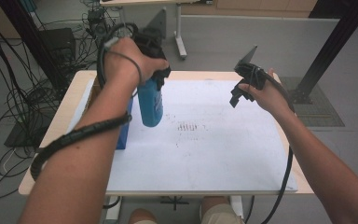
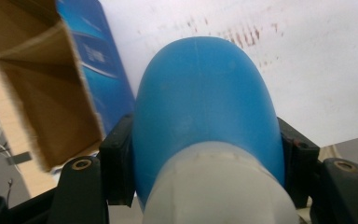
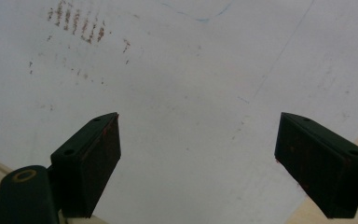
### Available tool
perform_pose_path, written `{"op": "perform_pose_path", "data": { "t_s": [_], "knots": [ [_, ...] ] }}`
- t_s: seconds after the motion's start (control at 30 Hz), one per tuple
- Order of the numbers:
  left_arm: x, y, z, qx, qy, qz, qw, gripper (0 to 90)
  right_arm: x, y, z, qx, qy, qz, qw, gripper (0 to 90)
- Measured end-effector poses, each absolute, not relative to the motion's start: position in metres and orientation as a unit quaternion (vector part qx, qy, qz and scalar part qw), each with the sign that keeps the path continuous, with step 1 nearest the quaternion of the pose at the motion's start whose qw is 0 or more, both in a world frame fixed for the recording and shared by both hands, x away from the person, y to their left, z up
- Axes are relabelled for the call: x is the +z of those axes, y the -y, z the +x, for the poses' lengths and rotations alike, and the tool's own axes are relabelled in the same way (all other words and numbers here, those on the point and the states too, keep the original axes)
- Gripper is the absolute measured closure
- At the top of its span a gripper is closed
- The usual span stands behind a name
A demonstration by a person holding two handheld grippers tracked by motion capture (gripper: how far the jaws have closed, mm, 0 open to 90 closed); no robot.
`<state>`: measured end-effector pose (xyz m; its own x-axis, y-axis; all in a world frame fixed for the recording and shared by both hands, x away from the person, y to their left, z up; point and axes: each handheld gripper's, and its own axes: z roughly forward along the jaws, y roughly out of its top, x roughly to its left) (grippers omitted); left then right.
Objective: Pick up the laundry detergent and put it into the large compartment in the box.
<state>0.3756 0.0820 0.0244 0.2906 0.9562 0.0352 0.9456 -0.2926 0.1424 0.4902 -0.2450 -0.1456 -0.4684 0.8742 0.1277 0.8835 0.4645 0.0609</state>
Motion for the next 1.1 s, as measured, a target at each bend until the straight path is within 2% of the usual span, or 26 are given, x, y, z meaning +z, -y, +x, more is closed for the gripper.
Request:
{"op": "perform_pose_path", "data": {
  "t_s": [0.3, 0.53, 0.8, 1.1],
  "knots": [
    [0.079, -0.109, 0.386, 0.077, -0.621, 0.778, 0.054, 37.3, -0.14, 0.248, 0.488, -0.059, 0.854, -0.515, 0.038, 14.2],
    [0.102, -0.141, 0.385, 0.093, -0.646, 0.755, 0.067, 37.3, -0.137, 0.254, 0.487, -0.06, 0.851, -0.519, 0.04, 13.9],
    [0.108, -0.179, 0.382, 0.095, -0.677, 0.726, 0.076, 37.3, -0.137, 0.253, 0.487, -0.054, 0.852, -0.519, 0.04, 13.8],
    [0.088, -0.2, 0.386, 0.088, -0.692, 0.713, 0.066, 37.3, -0.136, 0.253, 0.485, -0.054, 0.851, -0.52, 0.041, 13.7]
  ]
}}
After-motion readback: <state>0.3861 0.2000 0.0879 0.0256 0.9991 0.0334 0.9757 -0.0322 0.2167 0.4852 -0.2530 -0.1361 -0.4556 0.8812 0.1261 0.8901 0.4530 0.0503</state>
